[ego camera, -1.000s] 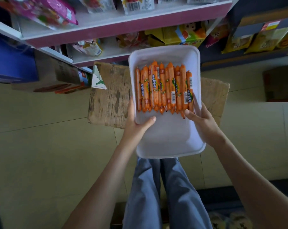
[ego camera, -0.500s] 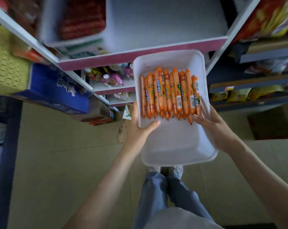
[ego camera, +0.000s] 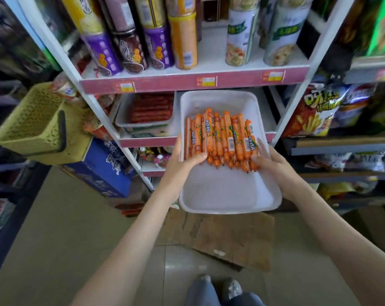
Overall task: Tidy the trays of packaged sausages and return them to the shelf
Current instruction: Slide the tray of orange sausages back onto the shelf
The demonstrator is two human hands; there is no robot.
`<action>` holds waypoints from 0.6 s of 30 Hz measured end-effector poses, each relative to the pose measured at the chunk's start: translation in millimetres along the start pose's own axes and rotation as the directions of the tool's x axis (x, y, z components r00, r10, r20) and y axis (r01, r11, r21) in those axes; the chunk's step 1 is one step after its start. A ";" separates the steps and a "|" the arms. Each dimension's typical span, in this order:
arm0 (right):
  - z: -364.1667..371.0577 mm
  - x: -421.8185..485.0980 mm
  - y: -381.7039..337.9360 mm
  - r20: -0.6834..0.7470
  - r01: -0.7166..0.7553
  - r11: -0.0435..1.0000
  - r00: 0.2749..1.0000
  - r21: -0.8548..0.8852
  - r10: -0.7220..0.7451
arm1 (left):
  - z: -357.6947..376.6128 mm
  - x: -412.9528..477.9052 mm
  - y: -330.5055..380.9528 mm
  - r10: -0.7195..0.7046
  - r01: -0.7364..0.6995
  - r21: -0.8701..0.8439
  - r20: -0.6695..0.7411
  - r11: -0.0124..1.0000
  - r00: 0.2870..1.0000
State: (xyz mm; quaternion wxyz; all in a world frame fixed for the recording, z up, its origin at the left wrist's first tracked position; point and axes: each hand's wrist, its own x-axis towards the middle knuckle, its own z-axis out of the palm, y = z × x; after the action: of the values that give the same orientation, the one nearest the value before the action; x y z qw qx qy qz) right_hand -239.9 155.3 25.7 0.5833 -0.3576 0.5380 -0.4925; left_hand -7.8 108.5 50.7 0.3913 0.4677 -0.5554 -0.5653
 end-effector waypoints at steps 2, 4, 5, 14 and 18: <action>-4.8 18.0 -8.2 -0.024 0.009 0.999 1.000 -0.035 -0.010 | 3.6 13.9 -4.7 0.027 -0.027 0.031 -0.014 0.999 1.000; -9.9 39.8 -12.6 -0.056 0.022 0.998 0.998 -0.067 -0.025 | 7.0 30.7 -12.8 0.016 -0.014 0.050 -0.039 0.999 0.999; -12.4 50.9 -13.3 -0.069 0.027 0.997 0.997 -0.079 -0.032 | 8.4 41.6 -18.5 0.001 0.001 0.059 -0.040 0.998 0.999; -32.7 143.4 9.5 -0.141 -0.029 0.997 0.990 -0.077 0.018 | 12.9 150.4 -57.2 -0.047 0.045 -0.052 -0.046 0.998 0.998; -31.8 173.8 -8.8 -0.124 0.007 0.978 0.992 -0.210 -0.033 | 5.7 198.5 -75.8 -0.130 0.128 -0.125 -0.009 0.984 0.991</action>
State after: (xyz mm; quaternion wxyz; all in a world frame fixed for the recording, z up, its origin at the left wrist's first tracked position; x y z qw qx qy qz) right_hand -283.8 -10.1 -19.1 0.5019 -0.3903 0.6193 -0.4607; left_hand -58.2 -75.1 -43.6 0.3871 0.4824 -0.4842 -0.6189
